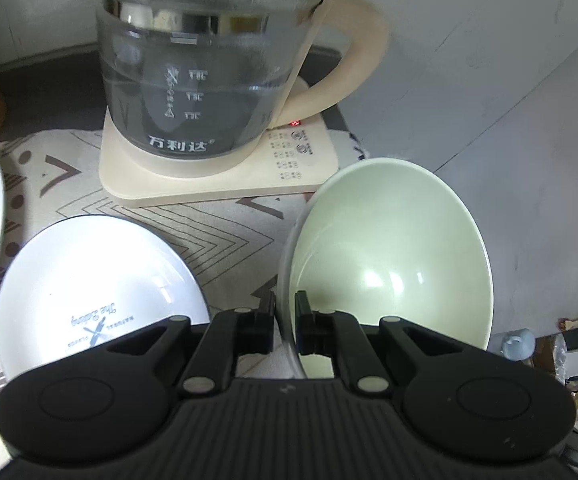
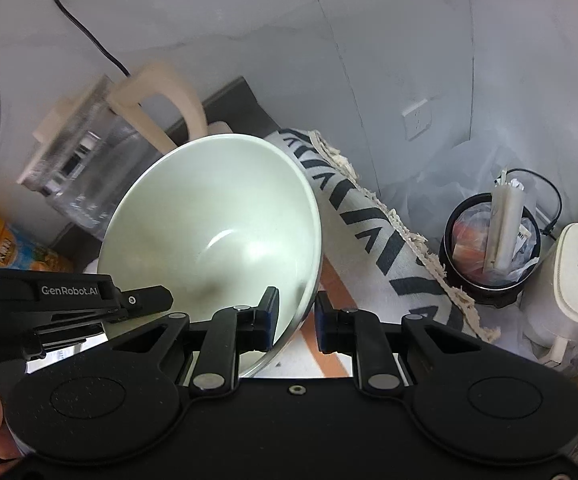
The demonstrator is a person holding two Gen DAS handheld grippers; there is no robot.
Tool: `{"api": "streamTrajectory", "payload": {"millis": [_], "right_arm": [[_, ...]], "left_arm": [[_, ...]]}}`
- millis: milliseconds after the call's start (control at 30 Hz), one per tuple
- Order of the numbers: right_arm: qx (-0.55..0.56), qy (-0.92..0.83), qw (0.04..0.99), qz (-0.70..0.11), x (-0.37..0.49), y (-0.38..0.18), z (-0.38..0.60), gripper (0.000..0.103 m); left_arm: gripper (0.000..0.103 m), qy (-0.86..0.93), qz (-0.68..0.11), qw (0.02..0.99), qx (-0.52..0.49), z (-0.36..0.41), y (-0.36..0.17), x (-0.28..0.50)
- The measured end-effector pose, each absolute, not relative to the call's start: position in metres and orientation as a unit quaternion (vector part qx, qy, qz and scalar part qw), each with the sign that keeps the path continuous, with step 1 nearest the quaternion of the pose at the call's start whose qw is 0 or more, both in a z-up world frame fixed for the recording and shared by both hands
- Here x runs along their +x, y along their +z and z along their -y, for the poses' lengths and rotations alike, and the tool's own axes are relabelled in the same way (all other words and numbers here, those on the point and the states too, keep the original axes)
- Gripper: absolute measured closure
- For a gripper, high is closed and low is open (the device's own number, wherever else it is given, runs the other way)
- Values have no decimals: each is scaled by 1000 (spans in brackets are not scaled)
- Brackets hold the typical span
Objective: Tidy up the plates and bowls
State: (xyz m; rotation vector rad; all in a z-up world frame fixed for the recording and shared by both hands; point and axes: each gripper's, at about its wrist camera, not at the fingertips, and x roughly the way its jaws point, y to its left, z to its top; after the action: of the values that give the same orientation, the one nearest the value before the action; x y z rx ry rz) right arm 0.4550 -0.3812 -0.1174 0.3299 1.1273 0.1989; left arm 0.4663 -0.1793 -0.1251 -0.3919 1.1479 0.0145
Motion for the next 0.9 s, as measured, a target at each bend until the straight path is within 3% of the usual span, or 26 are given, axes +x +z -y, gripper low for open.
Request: {"api": "streamTrajectory", "payload": {"millis": [900], "right_arm": [[125,99,876,-455,335,-41,353,84]], "left_arm": [[95,-26,-484,853,-196,137,-44,332]]}}
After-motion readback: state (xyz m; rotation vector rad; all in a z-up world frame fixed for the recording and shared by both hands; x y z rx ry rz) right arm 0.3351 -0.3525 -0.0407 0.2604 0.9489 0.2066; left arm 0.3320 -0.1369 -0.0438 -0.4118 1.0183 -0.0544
